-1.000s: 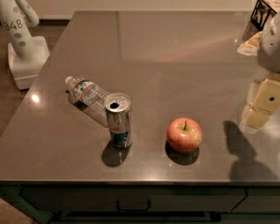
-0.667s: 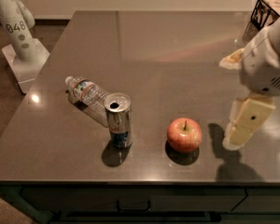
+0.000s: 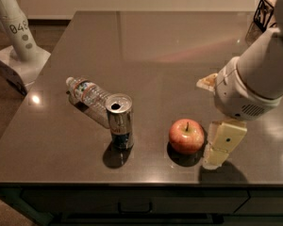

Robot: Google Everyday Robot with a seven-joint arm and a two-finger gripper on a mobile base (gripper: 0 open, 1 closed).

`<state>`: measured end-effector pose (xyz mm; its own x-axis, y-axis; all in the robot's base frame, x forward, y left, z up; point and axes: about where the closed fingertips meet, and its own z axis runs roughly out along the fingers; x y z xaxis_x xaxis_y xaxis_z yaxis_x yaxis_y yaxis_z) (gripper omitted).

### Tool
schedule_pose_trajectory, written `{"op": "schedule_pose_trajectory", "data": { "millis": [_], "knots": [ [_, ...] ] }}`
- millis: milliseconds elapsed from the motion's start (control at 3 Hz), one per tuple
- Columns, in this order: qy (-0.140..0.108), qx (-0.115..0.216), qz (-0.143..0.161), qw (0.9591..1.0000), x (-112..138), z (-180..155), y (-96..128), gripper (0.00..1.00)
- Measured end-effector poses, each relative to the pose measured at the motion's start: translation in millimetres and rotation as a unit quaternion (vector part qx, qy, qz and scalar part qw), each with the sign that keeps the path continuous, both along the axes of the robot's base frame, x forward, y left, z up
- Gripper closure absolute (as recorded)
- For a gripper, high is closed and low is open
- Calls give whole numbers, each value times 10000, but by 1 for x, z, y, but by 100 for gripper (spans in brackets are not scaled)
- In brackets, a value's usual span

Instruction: Pick apple

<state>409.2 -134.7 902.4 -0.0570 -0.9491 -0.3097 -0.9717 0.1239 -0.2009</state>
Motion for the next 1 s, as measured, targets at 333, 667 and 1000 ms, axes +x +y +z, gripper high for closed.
{"op": "schedule_pose_trajectory", "data": {
  "millis": [333,667,1000],
  "knots": [
    [64,106,178,9998,-1,-19,17,0],
    [129,185,276,9994,1,-33,26,0],
    [172,192,345,9991,3,-44,32,0]
  ]
}}
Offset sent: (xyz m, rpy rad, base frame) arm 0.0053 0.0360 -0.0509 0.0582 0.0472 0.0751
